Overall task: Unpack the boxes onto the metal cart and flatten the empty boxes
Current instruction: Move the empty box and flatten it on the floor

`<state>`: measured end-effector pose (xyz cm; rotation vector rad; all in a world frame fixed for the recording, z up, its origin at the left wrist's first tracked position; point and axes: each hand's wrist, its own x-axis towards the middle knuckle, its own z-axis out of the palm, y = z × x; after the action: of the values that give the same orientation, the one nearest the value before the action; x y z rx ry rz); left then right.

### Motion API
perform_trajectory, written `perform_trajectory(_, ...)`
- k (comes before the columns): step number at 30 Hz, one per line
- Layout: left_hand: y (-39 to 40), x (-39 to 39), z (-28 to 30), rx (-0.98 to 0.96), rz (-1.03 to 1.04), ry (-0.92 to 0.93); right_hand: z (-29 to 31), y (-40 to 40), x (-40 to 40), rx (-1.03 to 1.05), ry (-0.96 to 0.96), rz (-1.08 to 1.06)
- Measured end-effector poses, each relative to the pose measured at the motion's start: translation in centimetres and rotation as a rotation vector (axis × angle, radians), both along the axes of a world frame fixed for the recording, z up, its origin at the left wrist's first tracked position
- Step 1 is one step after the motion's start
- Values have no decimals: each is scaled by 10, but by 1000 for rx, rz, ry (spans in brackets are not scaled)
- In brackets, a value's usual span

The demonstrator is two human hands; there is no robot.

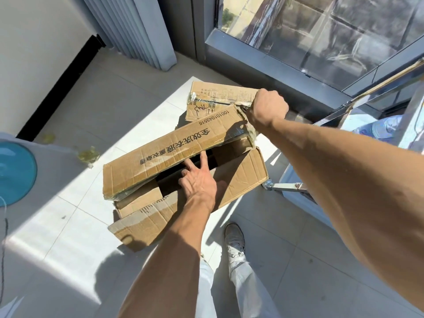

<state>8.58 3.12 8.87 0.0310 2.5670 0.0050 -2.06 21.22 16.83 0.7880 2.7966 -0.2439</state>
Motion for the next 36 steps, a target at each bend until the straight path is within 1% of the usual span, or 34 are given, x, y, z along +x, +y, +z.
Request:
perform_trajectory(2,-2,2,1,-13,-15,-12,-10,-7,11,3,5,15)
perform_trajectory(4,-1,5,2,-4,-31,-31,-20,-9,24,80,-85,53)
perform_trajectory(5,-1,8,3,12,-28,-43,-25,-7,30,87,-150,69)
perform_trajectory(6,-1,10,4,31,-19,-55,-31,-4,36,39,-217,66)
perform_trajectory(8,-1,13,5,70,17,-72,-39,1,46,-160,-331,11)
perform_trajectory(9,0,14,5,88,33,-70,-43,2,51,-227,-357,-29)
perform_trajectory(11,-2,16,4,114,44,-56,-51,-2,58,-199,-369,-49)
perform_trajectory(14,-4,22,1,137,26,-46,-64,-11,65,-86,-287,-38)
perform_trajectory(17,-8,27,-7,135,0,-33,-71,-10,64,-48,-226,-95)
perform_trajectory(20,-9,33,-13,139,-32,-21,-75,-1,68,-148,-203,-259)
perform_trajectory(25,-2,38,-18,166,-27,6,-87,2,74,-276,-41,-469)
perform_trajectory(27,0,39,-18,178,-9,-4,-91,3,72,-285,-9,-506)
perform_trajectory(30,-2,35,-19,182,27,-12,-91,6,68,-217,23,-501)
perform_trajectory(34,-6,24,-16,182,30,-47,-92,12,69,-300,84,-444)
perform_trajectory(36,-12,12,-12,149,50,-50,-93,12,70,-326,199,-512)
